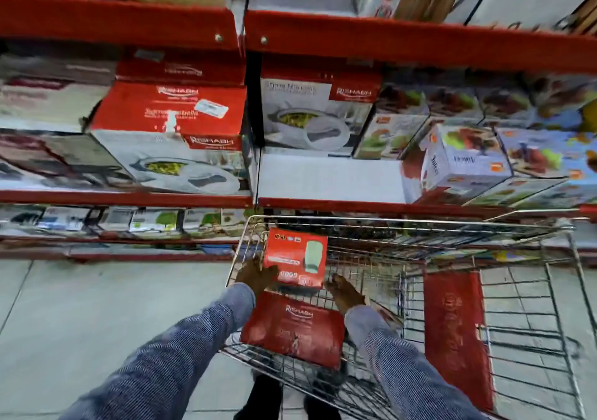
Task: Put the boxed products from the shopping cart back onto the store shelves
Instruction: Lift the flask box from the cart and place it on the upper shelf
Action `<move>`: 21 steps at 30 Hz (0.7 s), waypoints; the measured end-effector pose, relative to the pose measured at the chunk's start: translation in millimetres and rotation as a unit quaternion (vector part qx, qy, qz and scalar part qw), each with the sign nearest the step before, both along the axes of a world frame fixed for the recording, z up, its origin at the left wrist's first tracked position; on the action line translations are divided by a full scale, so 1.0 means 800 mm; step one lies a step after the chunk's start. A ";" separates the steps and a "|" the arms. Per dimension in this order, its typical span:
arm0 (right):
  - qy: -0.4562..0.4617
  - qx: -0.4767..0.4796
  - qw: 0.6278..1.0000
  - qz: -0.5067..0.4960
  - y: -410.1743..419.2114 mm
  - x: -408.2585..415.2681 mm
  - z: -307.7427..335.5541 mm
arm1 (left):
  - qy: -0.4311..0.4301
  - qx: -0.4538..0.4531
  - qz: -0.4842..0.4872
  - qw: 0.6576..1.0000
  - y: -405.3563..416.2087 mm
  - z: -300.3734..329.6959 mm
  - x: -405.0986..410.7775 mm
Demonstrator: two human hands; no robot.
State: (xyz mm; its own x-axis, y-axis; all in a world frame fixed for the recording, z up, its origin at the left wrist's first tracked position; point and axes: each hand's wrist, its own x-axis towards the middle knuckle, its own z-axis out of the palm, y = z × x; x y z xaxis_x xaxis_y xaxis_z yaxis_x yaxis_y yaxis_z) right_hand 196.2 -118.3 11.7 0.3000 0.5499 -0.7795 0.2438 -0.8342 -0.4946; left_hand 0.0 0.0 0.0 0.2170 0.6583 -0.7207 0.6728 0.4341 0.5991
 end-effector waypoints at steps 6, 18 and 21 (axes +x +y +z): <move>0.097 0.027 0.992 -0.082 0.026 -0.008 0.002 | -0.068 -0.056 0.060 0.994 -0.002 0.018 0.012; 0.060 0.259 0.947 -0.182 -0.008 -0.009 0.166 | -0.186 0.046 0.124 0.974 -0.029 0.166 -0.006; 0.051 0.350 0.916 -0.191 -0.004 0.000 0.232 | -0.254 0.095 0.122 0.955 -0.028 0.244 -0.007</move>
